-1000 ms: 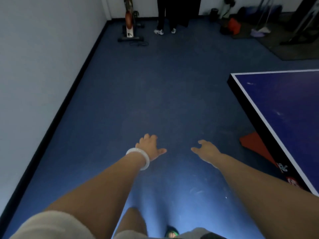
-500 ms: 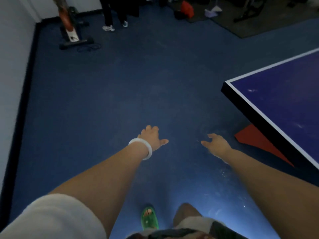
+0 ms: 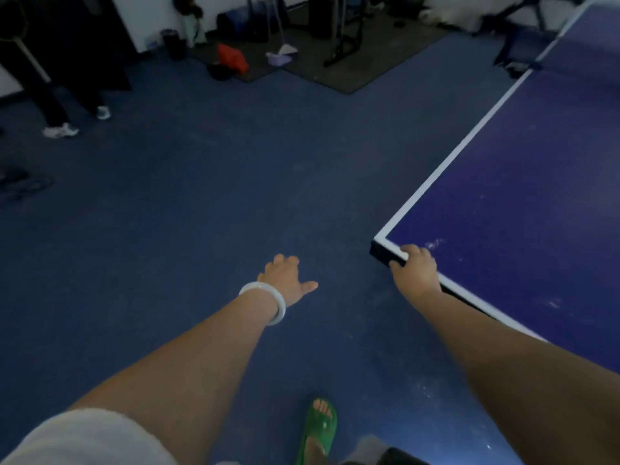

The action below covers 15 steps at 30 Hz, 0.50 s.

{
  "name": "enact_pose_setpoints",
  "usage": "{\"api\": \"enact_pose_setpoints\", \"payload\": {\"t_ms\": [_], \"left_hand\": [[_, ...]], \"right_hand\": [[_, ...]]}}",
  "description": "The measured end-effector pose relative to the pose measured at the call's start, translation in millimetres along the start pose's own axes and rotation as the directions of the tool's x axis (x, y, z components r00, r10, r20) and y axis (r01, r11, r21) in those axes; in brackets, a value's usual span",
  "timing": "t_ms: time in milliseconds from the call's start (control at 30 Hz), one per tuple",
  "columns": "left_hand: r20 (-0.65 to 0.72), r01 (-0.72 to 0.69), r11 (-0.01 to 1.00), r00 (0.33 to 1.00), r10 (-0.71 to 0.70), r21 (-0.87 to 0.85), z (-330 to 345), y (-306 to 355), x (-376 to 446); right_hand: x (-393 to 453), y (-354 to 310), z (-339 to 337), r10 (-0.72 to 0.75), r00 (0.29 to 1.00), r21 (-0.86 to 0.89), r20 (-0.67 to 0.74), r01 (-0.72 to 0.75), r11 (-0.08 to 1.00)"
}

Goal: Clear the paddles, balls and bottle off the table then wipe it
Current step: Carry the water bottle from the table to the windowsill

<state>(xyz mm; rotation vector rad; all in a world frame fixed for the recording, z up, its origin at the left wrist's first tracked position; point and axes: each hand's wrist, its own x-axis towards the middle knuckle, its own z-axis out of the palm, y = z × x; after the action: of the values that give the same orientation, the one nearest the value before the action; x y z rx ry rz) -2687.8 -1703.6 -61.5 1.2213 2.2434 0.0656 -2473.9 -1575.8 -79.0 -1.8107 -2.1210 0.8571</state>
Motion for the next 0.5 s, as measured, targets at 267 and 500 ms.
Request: {"api": "enact_pose_setpoints", "payload": {"t_ms": [267,500], "left_hand": [[0.020,-0.278,0.957,0.961,0.277,0.084,-90,88,149],[0.084,-0.549,0.821,0.836,0.543,0.155,-166,163,277]], "right_hand": [[114,-27,-47,0.228,0.967,0.047,-0.112,-0.224,0.973],[213,-57,-77,0.403,0.873,0.131,-0.274,-0.381,0.915]]}}
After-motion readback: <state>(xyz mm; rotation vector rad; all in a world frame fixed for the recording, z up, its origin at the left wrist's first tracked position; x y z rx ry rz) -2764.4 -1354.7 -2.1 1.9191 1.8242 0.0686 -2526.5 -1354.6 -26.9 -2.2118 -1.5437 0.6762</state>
